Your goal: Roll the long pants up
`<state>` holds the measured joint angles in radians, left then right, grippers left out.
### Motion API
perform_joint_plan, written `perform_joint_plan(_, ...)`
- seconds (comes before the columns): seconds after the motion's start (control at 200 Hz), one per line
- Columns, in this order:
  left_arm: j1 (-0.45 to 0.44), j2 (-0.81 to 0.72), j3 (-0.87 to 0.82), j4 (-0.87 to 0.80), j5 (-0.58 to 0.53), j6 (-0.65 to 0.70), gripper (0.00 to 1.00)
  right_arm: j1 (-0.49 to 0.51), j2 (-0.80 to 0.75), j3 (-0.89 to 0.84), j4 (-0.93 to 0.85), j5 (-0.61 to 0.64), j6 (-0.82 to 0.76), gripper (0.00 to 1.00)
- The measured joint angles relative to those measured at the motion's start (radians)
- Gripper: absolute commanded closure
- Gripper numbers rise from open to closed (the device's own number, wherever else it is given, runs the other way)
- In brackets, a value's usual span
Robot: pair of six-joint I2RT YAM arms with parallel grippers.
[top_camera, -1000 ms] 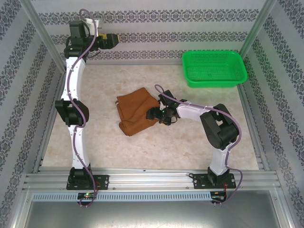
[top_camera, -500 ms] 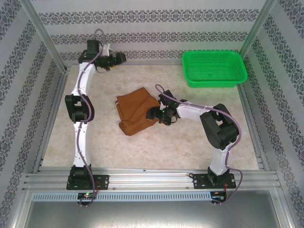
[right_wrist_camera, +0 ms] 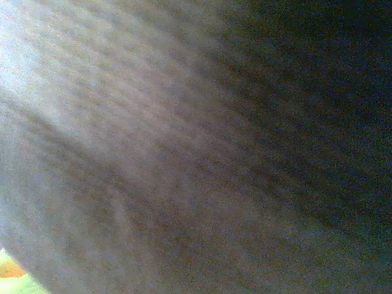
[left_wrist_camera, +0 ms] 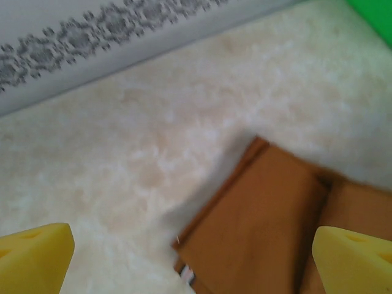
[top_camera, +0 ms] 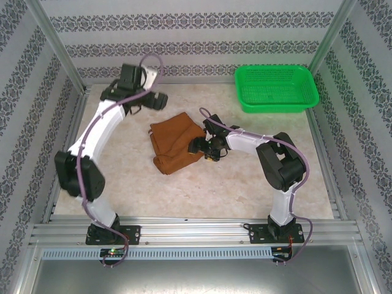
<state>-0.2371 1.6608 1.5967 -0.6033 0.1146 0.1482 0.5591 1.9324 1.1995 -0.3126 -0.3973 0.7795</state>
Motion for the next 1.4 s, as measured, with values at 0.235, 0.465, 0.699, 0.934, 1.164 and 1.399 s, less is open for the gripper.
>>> perform_joint_plan(0.235,-0.468,-0.231,-0.389,0.074,-0.202,0.066,0.0,-0.004,-0.002,0.002,-0.006,-0.008,-0.009,0.18)
perform_joint_plan(0.465,-0.656,-0.259,-0.56,0.06,-0.333,0.061,0.0,-0.021,-0.027,-0.051,0.059,-0.042,-0.016,0.17)
perform_joint_plan(0.699,-0.654,-0.134,-0.565,0.071,-0.42,0.066,0.0,-0.027,-0.057,-0.116,0.145,-0.055,-0.015,0.17)
perform_joint_plan(0.934,-0.513,0.026,-0.547,0.116,-0.432,0.06,0.01,-0.04,-0.06,-0.127,0.164,-0.081,-0.015,0.17)
perform_joint_plan(1.164,-0.418,0.138,-0.454,0.121,-0.349,0.035,1.0,-0.053,-0.056,-0.127,0.164,-0.102,0.002,0.18)
perform_joint_plan(1.399,-0.423,0.148,-0.36,-0.004,-0.156,-0.031,1.0,-0.095,-0.076,-0.145,0.164,-0.126,0.002,0.17)
